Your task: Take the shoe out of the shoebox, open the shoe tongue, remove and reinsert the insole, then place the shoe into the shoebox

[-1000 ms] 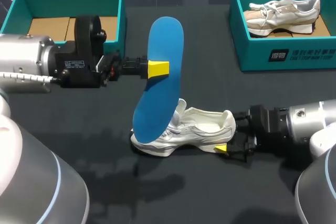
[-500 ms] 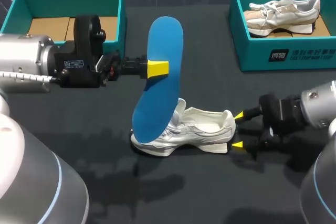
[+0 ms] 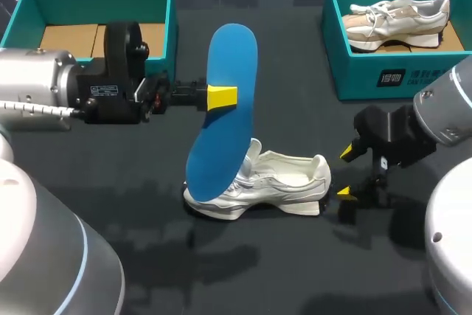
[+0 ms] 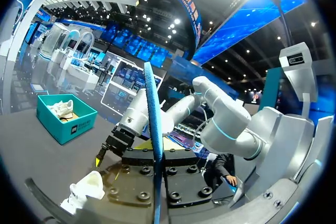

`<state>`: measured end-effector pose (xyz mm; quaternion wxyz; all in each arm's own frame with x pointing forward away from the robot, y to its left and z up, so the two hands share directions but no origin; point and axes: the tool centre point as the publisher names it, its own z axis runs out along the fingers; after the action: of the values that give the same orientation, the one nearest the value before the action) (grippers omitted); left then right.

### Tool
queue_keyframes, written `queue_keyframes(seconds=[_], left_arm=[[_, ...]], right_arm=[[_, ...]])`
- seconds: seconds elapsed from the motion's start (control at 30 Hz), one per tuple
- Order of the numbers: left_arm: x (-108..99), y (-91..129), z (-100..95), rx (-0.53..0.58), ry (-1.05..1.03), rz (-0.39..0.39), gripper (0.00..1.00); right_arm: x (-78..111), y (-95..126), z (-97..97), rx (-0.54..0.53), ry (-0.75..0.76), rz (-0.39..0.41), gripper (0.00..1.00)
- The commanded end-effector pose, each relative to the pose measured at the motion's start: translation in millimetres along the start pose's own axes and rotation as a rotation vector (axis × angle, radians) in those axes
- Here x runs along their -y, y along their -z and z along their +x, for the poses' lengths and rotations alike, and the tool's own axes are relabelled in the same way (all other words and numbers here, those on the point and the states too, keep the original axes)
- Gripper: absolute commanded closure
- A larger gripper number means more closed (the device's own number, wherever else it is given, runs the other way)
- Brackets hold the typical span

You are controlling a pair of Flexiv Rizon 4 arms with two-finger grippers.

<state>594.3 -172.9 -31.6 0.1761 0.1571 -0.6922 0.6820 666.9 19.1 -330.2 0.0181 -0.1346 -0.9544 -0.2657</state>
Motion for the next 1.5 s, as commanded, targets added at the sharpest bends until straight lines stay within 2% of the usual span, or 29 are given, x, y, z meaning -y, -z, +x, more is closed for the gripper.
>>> queue_keyframes(seconds=[0.03,0.2,0.67,0.87,1.07,1.5], left_arm=[[-0.1,-2.5,-1.1,-0.001,0.0,0.001,1.0],[-0.1,-2.5,-1.1,-0.001,0.0,0.001,1.0],[-0.1,-2.5,-1.1,-0.001,0.0,0.001,1.0],[-0.1,-2.5,-1.1,-0.001,0.0,0.001,1.0],[-0.1,-2.5,-1.1,-0.001,0.0,0.001,1.0],[-0.1,-2.5,-1.1,-0.001,0.0,0.001,1.0]], right_arm=[[-4.7,17.5,7.2,0.018,-0.01,0.363,0.0],[-13.9,22.5,9.2,0.065,0.047,0.493,0.0],[-16.0,21.3,9.1,0.063,0.046,0.501,0.0],[-20.5,20.4,7.9,0.124,0.046,0.44,0.0],[-26.7,19.4,7.7,0.156,0.04,0.445,0.0],[-44.9,2.2,-9.5,0.114,0.113,0.456,0.0]])
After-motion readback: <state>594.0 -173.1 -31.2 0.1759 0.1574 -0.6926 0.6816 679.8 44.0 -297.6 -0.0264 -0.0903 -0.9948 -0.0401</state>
